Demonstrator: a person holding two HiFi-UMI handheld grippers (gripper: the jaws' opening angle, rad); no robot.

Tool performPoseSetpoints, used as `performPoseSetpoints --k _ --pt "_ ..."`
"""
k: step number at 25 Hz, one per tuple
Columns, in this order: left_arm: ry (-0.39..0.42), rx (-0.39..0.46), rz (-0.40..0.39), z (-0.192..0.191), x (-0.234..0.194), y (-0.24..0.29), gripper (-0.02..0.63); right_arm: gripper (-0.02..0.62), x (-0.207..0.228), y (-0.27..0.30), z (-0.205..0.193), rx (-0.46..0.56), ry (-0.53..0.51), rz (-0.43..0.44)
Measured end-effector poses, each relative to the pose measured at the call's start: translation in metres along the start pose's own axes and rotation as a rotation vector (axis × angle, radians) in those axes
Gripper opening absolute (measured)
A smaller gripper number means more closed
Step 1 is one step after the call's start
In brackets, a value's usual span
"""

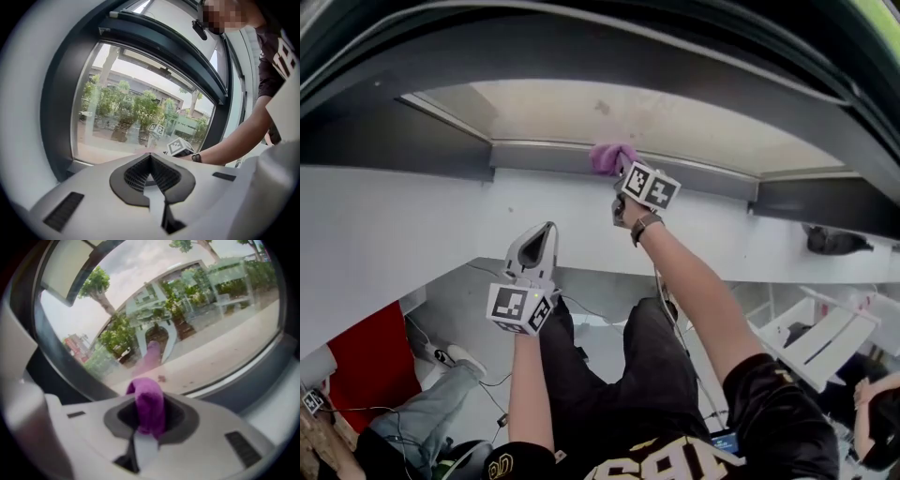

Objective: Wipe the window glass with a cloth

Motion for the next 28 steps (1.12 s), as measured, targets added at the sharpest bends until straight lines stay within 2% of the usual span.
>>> performPoseSetpoints --k 4,8,12,15,17,18,20,22,25,26,28 --pt "-0.003 0.028 -0.066 -0.008 0.089 0.055 0.017 0.083 0.133 -0.073 0.035 0.060 0.060 -0.090" --pt "-0.016 0.039 -0.153 -0.026 0.183 0.110 0.017 0.083 0.238 -0.137 0.061 0.164 0.173 -0.153" --pt "0.007 0.019 -0.218 -0.027 0.256 0.140 0.017 0.083 0.299 -0.175 0.082 0.201 0.215 -0.196" --pt "0.030 0.013 -0.235 -0.014 0.290 0.138 0.017 0.083 0.313 -0.204 0.088 0.221 0.249 -0.218" --pt "0.043 0.007 -0.227 0.004 0.304 0.128 0.017 0.083 0.296 -0.222 0.086 0.193 0.221 -0.155" --pt "0.050 -0.003 -0.219 0.014 0.309 0.120 0.017 0.083 0.278 -0.231 0.085 0.167 0.173 -0.100" --pt "0.067 -0.035 -0.190 0.034 0.313 0.100 0.017 0.083 0.227 -0.257 0.081 0.117 0.042 0.021" --pt "0.079 -0.032 -0.149 0.060 0.310 0.068 0.017 0.083 0.169 -0.296 0.076 0.116 -0.132 0.093" --pt "0.145 0.064 -0.087 0.124 0.305 0.009 0.017 0.083 0.073 -0.365 0.074 0.249 -0.540 0.047" --pt "0.175 0.088 -0.056 0.147 0.303 -0.012 0.017 0.083 0.037 -0.393 0.076 0.318 -0.628 0.045" --pt "0.194 0.126 -0.017 0.182 0.295 -0.051 0.017 0.083 -0.030 -0.448 0.077 0.433 -0.657 0.070"
Point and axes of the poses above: the fingertips, and each gripper's own axes: y forward along the fingers, x to its right, z out of its top, the point moved 7 cm from there along -y, backward along the fingers, and after that the axes turned 8 degrees about -x, right-handed, at the moved point
